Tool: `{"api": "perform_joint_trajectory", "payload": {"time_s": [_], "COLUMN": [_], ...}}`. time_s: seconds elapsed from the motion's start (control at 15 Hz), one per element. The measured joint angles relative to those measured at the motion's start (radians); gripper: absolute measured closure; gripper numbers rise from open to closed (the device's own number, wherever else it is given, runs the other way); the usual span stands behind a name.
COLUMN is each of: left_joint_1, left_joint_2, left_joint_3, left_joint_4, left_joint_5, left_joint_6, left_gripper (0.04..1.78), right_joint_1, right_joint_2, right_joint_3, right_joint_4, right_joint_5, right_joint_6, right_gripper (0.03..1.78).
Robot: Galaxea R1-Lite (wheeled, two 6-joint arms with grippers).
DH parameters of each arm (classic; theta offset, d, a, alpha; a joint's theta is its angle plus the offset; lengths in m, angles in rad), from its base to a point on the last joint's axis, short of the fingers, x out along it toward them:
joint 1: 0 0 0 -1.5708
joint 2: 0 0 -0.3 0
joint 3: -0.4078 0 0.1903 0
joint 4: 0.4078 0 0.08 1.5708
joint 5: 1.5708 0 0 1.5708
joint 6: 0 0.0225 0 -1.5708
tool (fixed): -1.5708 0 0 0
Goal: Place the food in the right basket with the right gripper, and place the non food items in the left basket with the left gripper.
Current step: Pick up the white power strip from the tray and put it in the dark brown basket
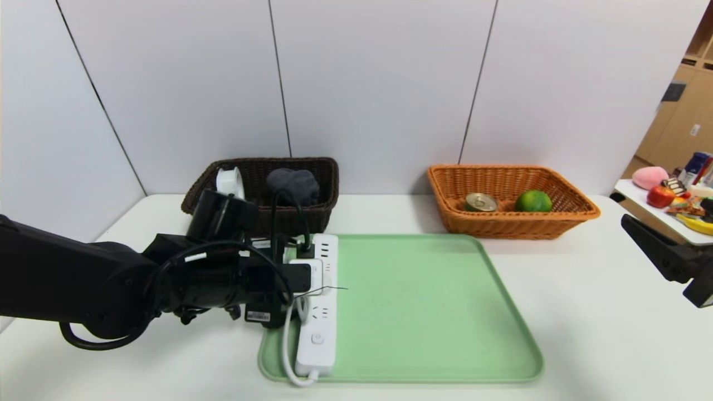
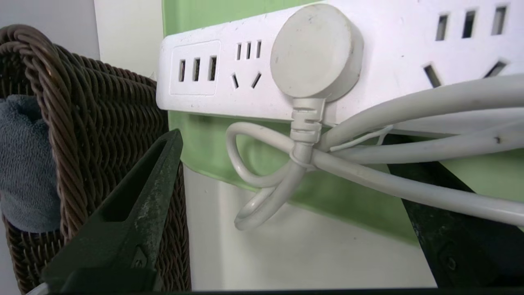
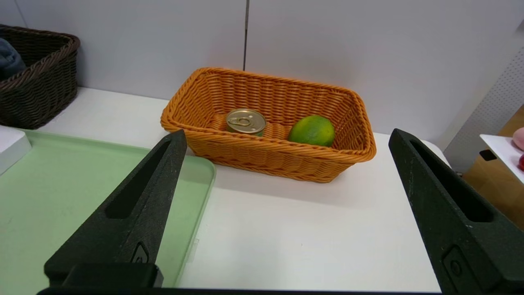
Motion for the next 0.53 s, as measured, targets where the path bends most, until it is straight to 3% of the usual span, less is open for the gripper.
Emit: {"api": "perform_joint_trajectory", "payload": {"time_s": [0.33,0.53], "left_joint_1": [-0.014,-0.014], "left_joint_2": [0.024,0.034], "left_joint_3": [-0.016,-0.016], "left_joint_4": [0.0,0.004], "left_joint_5": [0.001,0.013], "left_joint_6": [-0.015,-0.009], "left_gripper": [0.13,0.63], "right_joint_1": [0.0,0.0], "right_joint_2": [0.0,0.0], "right_joint_3": [-0.003,-0.009], "right_joint_4": [-0.001,0.0], "right_joint_5": [0.0,0.001], "right_joint_6": [0.0,0.0], "right_gripper": [0.11,0.11]}}
